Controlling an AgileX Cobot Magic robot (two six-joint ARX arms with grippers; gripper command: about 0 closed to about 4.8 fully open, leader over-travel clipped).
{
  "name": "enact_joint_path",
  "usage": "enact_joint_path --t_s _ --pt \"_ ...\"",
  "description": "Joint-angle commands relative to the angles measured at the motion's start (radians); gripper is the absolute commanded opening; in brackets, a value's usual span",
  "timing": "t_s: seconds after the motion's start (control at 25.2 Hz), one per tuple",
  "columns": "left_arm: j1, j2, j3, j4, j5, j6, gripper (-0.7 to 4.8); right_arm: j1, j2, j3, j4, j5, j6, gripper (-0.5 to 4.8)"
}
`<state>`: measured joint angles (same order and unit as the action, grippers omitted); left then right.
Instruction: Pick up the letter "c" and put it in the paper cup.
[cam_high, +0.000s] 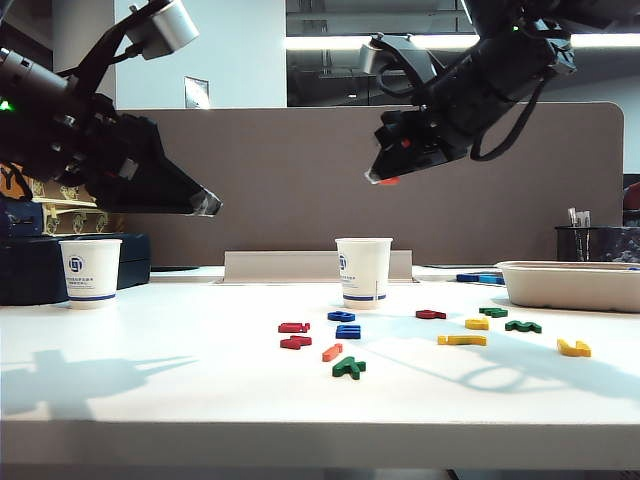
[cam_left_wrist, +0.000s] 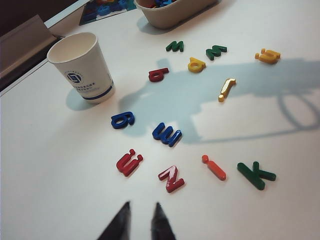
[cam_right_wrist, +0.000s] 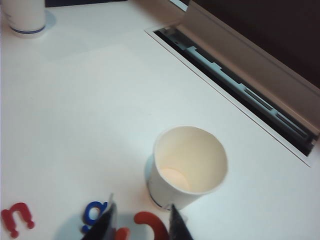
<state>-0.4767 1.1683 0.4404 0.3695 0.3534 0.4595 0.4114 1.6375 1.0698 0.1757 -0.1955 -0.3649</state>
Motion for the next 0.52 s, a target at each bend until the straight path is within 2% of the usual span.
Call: enact_joint_path --t_s 0.04,0.52 --pt "0.0 -0.002 0.006 0.006 -0.002 0.004 0.53 -0.008 0.009 0.021 0.036 0.001 -0.002 1.12" --pt "0.0 -0.002 0.006 0.006 -0.002 0.004 0.53 -0.01 0.132 0.221 0.018 0.0 -0.002 1.12"
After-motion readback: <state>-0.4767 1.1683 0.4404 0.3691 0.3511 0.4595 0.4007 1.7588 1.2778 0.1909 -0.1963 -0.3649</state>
